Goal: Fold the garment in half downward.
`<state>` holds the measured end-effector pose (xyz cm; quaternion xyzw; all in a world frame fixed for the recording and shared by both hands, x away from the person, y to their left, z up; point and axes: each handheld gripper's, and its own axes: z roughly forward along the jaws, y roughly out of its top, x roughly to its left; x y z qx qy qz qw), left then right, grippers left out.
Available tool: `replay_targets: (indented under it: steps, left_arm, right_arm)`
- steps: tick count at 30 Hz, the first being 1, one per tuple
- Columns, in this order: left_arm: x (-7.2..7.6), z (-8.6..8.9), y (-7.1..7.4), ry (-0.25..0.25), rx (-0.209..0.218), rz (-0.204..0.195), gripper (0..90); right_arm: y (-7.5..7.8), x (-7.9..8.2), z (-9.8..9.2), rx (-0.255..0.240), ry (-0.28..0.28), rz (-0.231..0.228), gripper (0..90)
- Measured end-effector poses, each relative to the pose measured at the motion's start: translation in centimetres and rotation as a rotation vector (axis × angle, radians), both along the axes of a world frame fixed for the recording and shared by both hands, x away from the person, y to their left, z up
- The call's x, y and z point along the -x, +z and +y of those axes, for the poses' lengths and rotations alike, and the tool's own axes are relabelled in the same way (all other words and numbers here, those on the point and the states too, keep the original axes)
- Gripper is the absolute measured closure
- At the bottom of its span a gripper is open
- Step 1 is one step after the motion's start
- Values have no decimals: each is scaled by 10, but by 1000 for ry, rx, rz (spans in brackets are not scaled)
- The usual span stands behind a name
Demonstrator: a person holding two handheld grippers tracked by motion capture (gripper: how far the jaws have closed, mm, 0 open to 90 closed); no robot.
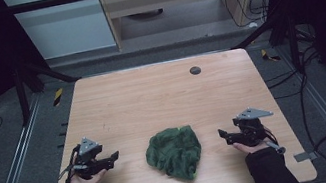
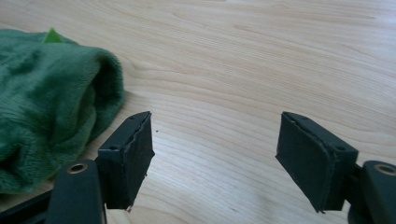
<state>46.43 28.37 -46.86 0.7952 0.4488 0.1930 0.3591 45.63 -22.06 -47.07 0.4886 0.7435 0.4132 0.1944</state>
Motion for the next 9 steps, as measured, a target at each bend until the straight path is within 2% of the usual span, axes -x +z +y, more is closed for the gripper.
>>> replay_targets:
  steps: [7, 9]
  left_arm:
    - [-3, 10, -3, 40, 0, -5, 233]
    - [-3, 11, -3, 43, -1, -6, 222]
  right_arm:
    - [-4, -3, -14, -14, -39, 27, 232]
    - [-6, -4, -17, -4, -45, 31, 222]
